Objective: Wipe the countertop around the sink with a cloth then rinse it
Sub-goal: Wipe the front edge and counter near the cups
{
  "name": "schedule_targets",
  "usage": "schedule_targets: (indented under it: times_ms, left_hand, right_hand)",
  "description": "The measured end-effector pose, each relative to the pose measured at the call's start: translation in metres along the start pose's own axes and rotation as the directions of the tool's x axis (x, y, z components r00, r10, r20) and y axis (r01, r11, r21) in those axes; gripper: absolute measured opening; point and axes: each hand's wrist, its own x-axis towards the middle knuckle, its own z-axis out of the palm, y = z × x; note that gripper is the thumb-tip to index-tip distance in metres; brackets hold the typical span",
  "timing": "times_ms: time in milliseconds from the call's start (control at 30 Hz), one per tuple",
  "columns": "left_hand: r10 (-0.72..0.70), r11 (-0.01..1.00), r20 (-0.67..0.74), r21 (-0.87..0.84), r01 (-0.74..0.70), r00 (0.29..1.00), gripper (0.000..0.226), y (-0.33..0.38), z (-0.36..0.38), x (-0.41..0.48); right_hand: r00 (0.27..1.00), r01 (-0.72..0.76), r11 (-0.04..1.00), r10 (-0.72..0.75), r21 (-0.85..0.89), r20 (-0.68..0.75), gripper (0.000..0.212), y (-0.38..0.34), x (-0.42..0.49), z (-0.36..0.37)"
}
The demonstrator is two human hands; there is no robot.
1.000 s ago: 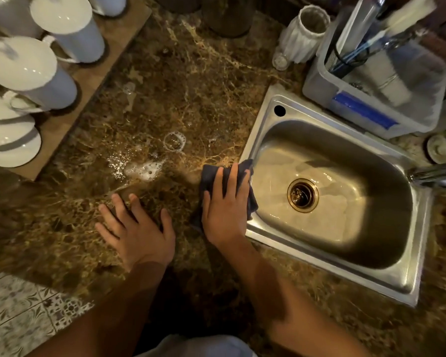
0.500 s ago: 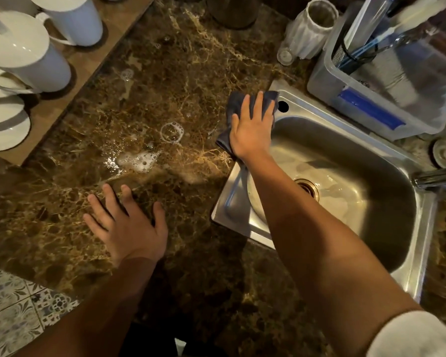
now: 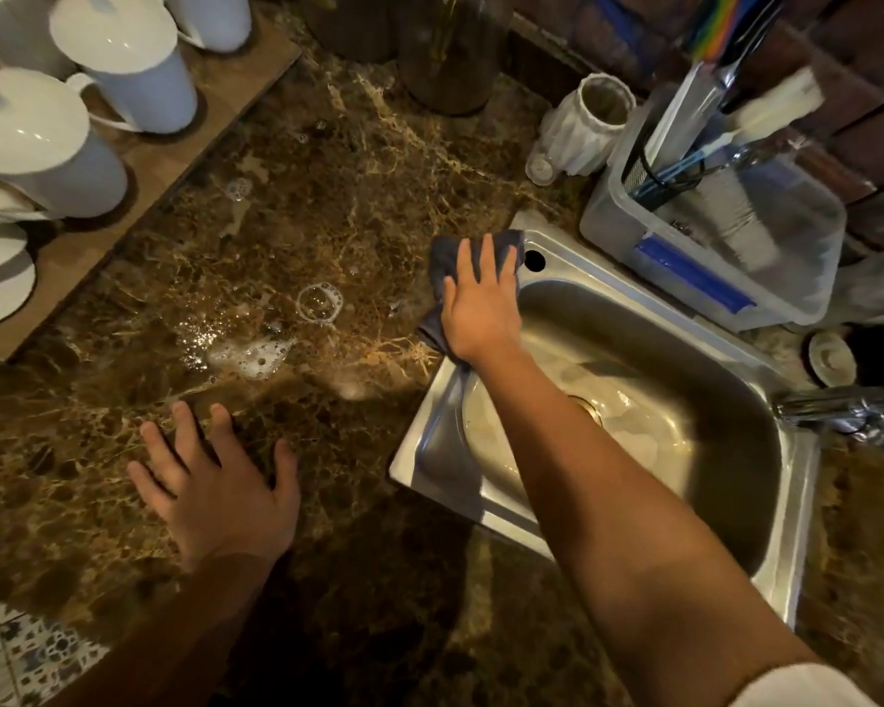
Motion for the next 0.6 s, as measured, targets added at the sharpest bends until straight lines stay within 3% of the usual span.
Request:
schedule_targets:
  times_ms: [100, 200, 267, 367, 467, 600]
  left_hand:
    - [0.007, 1.0, -0.017, 0.011, -0.007, 1.0, 0.079, -0.001, 0.002, 0.0]
    - [-0.013, 1.0, 0.002, 0.016, 0.013, 1.0, 0.08, -0.001, 0.003, 0.002]
    - [-0.024, 1.0, 0.025, 0.009, 0.024, 0.999, 0.081, -0.002, 0.003, 0.003]
    - [-0.017, 1.0, 0.031, 0.018, 0.016, 0.999, 0.082, -0.002, 0.001, 0.002]
    - [-0.008, 1.0, 0.016, 0.027, 0.008, 1.0, 0.082, -0.001, 0.0, 0.002]
    - [-0.027, 0.999, 0.032, 0.019, 0.026, 0.999, 0.083, 0.0, -0.002, 0.002]
  right_hand:
    - [0.998, -0.062, 0.998, 0.062, 0.002, 0.003, 0.068, 0.023, 0.037, -0.014]
    - [0.972, -0.231, 0.967, 0.235, 0.112, -0.028, 0.069, 0.026, 0.039, -0.02]
    - [0.912, -0.386, 0.893, 0.408, 0.23, -0.052, 0.074, 0.015, 0.035, -0.021]
    - [0.819, -0.537, 0.746, 0.573, 0.394, 0.034, 0.077, -0.002, 0.036, -0.027]
    - [0.811, -0.551, 0.717, 0.58, 0.426, 0.073, 0.075, -0.024, 0.022, -0.025]
    - [0.934, -0.33, 0.913, 0.352, 0.239, -0.055, 0.072, -0.033, -0.015, 0.004]
